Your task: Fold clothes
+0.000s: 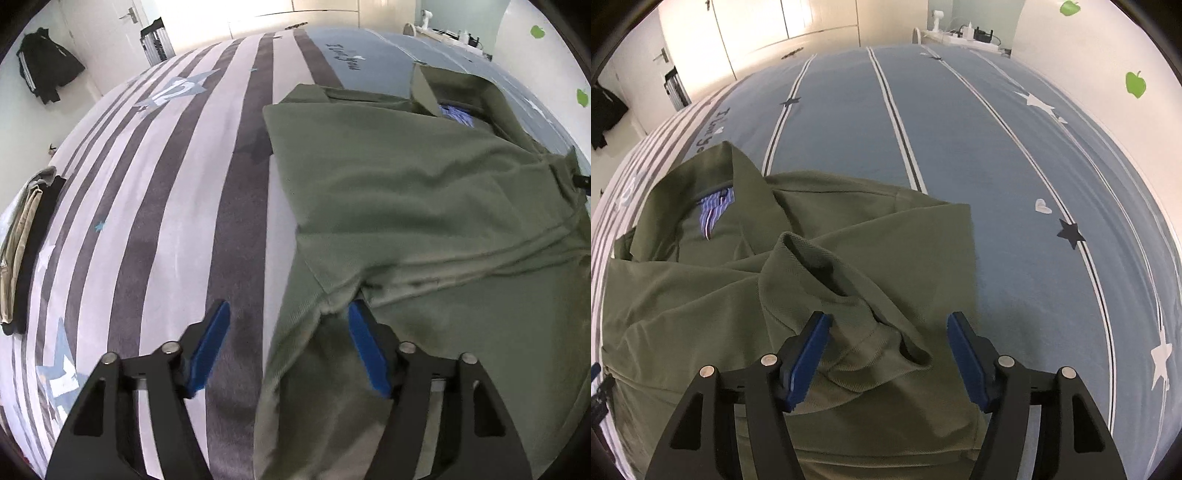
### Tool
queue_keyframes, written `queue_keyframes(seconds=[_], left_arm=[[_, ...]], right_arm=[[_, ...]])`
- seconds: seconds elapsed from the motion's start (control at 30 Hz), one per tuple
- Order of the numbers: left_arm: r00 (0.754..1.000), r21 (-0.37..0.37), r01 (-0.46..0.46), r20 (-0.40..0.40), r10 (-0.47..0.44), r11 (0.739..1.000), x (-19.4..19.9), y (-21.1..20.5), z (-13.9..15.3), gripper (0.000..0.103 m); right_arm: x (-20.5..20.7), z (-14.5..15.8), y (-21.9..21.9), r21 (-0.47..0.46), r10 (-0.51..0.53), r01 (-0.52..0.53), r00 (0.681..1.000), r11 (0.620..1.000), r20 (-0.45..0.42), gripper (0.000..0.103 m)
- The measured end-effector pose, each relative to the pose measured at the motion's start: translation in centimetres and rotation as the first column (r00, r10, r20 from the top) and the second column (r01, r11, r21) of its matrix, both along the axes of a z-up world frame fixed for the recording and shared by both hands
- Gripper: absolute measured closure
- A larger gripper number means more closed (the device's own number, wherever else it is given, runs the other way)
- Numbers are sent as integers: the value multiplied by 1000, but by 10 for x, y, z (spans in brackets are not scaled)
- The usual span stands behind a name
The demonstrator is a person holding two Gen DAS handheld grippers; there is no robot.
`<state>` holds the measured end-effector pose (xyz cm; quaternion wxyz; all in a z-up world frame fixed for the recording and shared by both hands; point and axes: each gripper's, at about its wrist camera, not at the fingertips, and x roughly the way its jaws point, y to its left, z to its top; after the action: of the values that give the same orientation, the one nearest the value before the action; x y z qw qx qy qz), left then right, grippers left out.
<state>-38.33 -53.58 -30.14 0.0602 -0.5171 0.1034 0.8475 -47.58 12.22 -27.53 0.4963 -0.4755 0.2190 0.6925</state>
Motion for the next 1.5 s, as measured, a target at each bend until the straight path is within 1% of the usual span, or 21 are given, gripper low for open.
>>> queue_keyframes(seconds=[0.07,0.1,0.13,0.17,0.27,0.43,0.6,0.73,0.8,0.83,0.87,0.97,1.07,1.1,1.13,1.2,1.23,1.27,1.33,1.43,1.5], left_arm=[[1000,30,-13,18,12,999,-6,-1,-3,65],[1000,40,-11,19,10,999,-7,0,-3,70],[1000,50,-9,20,8,999,-8,1,-3,81],[1000,49,-7,19,6,999,-8,2,-3,88],[1000,32,-17,0,17,999,-4,1,0,95],[996,64,-86,-15,87,994,0,-21,9,96],[996,72,-89,-5,90,993,-6,-28,12,96],[996,76,-94,7,94,993,-15,-28,10,96],[995,79,-95,11,95,992,-16,-28,9,95],[995,80,-96,13,95,992,-16,-29,9,95],[995,80,-96,14,95,992,-16,-30,9,95],[995,83,-98,19,97,992,-15,-33,9,93],[995,90,-99,30,97,991,-15,-34,9,93],[995,92,-99,34,96,991,-17,-35,8,93],[995,95,-99,40,96,991,-18,-36,7,92],[994,104,-102,50,98,989,-19,-38,6,91],[993,109,-106,53,101,988,-20,-40,7,89],[993,111,-109,54,103,988,-20,-41,7,87],[993,110,-108,55,102,988,-20,-42,8,86],[993,104,-105,56,99,989,-19,-42,7,85],[993,101,-108,56,103,989,-19,-42,7,85]], right_arm=[[-1,-3,2,-14,-6,6,1000,1000,-4,40],[-2,-4,3,-22,-9,9,1000,1000,-8,40],[-3,-5,4,-30,-13,13,1000,999,-12,40],[-4,-8,5,-40,-12,11,1000,999,-11,40],[-5,-12,5,-67,-12,10,1000,998,-27,40],[-2,-16,6,-110,-25,18,997,994,-68,41],[0,-12,2,-127,-39,28,995,991,-91,40],[0,-16,-6,-172,-39,22,994,985,-97,41],[0,-18,-10,-194,-23,3,995,981,-100,63],[1,-18,-13,-202,-9,-11,995,979,-96,90],[2,-18,-17,-210,6,-25,996,977,-91,97],[7,-13,-28,-219,29,-48,995,974,-91,97],[19,-7,-37,-226,16,-34,997,974,-81,96],[23,-7,-38,-226,7,-22,998,974,-68,94],[28,-7,-39,-225,-12,1,999,974,-46,89],[39,-8,-38,-212,-55,54,998,976,5,86],[44,-7,-36,-203,-73,76,997,976,22,79],[50,-4,-35,-195,-102,105,995,975,21,76],[53,8,-35,-172,-121,116,992,978,-22,73],[37,17,-35,-176,-86,71,993,982,-82,55],[20,17,-32,-181,-59,39,993,983,-106,53]])
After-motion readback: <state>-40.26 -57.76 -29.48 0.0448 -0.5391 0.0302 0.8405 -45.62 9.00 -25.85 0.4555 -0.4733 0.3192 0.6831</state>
